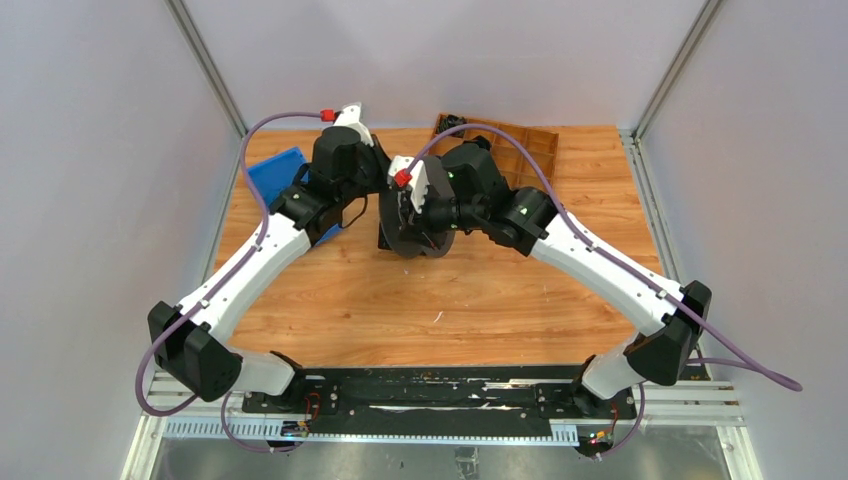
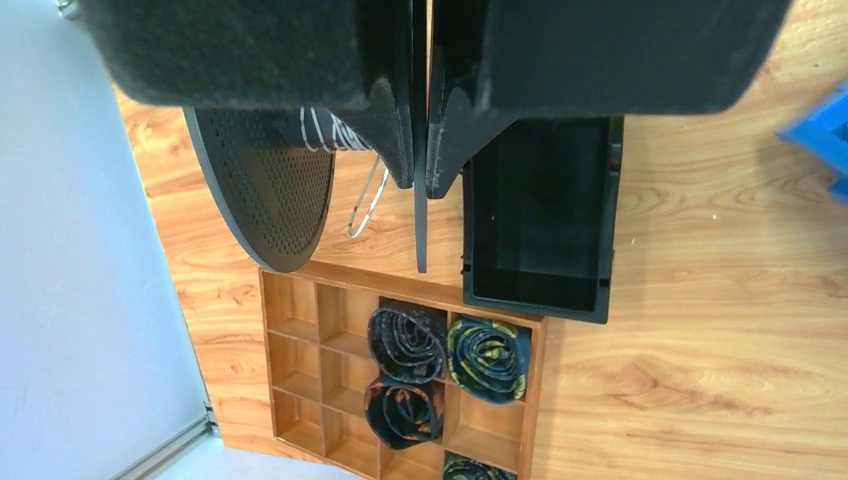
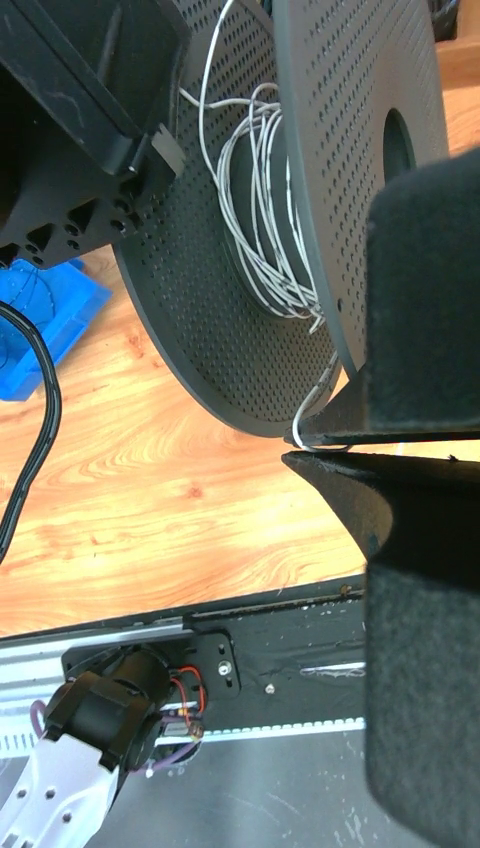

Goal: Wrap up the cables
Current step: Wrap the cable around the cable reel.

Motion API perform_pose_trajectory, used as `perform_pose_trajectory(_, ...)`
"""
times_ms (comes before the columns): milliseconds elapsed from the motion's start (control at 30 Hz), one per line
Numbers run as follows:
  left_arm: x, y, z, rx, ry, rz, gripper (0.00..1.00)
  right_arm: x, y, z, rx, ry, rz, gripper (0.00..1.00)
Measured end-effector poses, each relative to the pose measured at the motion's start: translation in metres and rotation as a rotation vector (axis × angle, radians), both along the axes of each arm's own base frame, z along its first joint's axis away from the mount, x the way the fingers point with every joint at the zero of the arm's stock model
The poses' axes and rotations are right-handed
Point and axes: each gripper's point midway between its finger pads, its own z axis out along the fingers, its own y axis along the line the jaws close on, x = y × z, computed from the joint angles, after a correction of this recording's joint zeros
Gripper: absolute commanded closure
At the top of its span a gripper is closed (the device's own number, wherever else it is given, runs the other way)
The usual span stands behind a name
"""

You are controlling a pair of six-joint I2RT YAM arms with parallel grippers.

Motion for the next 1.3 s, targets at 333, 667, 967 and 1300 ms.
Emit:
perform_pose_trajectory(333, -0.004, -0.012, 0.006, 0.068, -0.068, -0.031, 1.00, 0.009, -0.007, 0.001, -0.068, -0.083, -0.013, 0.95)
perform_pose_trajectory(667, -0.026, -0.044, 0.002, 0.101, -0.091, -0.191, 1.00, 0.032, -0.010, 0.026, -0.076, -0.269, -0.029, 0.99)
perform_pose_trajectory(967, -0.027, -0.053, 0.009, 0.102, -0.147, -0.243, 1.00, 0.039, -0.019, 0.029, -0.109, -0.340, -0.050, 0.99)
perform_pose_trajectory(1300, -0.034, -0.070, 0.020, 0.115, -0.229, -0.317, 0.99, 0.032, -0.033, 0.035, -0.144, -0.423, 0.008, 0.93)
